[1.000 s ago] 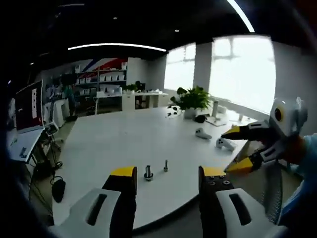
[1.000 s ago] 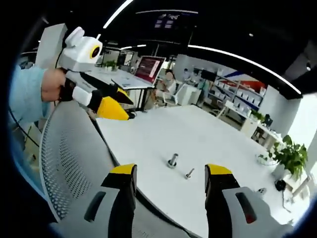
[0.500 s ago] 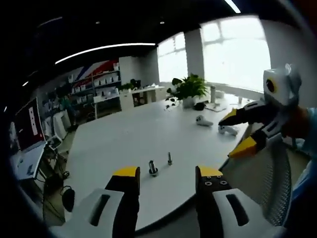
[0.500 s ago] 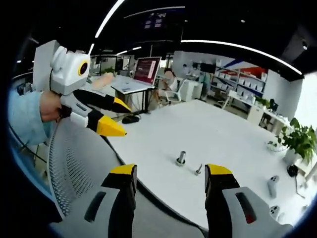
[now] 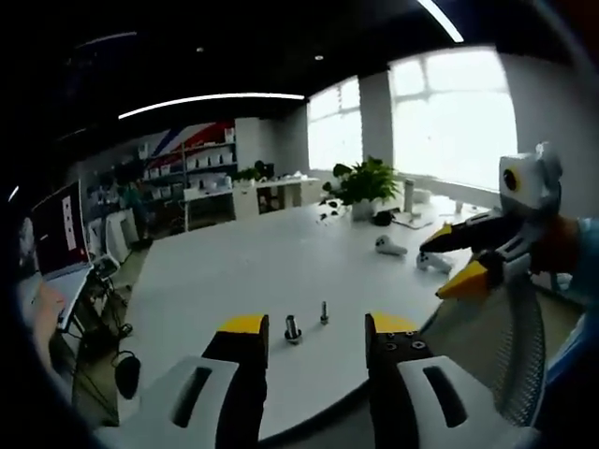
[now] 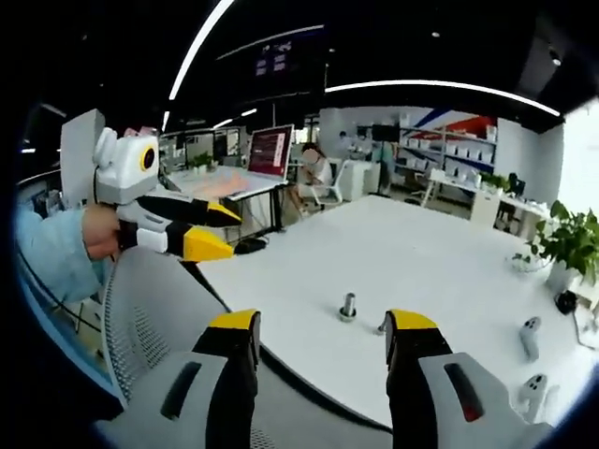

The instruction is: Place the washer onto the threaded stud by aligning its center hole with the stud, sliding it down to the base, and recovering from edge contact or off-axis alignment until the washer reaches the visible bottom stop.

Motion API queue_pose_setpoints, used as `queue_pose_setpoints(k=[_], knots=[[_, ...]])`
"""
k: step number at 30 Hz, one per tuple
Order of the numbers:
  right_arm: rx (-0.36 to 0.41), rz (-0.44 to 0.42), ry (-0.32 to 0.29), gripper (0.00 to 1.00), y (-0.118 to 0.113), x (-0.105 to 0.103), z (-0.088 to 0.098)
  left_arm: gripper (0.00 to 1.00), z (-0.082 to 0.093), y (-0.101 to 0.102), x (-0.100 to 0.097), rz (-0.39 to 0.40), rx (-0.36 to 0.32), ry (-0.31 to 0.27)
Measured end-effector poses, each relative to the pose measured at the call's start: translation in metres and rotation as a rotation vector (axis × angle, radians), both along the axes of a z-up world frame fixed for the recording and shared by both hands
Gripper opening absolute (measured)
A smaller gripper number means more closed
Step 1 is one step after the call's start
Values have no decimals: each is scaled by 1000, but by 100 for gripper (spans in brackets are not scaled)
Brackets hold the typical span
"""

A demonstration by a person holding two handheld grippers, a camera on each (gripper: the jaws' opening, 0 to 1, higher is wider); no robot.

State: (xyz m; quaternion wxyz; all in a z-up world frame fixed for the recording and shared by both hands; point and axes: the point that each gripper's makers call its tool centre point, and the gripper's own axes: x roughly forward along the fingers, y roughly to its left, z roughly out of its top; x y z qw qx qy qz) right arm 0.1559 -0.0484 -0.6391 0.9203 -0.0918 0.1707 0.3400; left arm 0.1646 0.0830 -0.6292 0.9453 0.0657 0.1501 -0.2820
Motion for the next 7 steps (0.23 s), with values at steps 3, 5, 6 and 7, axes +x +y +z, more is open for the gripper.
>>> queue_pose_setpoints(k=[3,5,6,7], knots=[[-58,-14,-42,58,-1,2,-1,39,0,2,2,11,14,-9],[-72,-2,-34,58,2,0,-3,38,-1,4,4,27,17,-6],[-74,-6,-38,58,1,1,-3,38,-1,5,4,31,21,-6],[-70,-7,-43,58,-1,2,-2,38,-2,5,4,31,28,-6]])
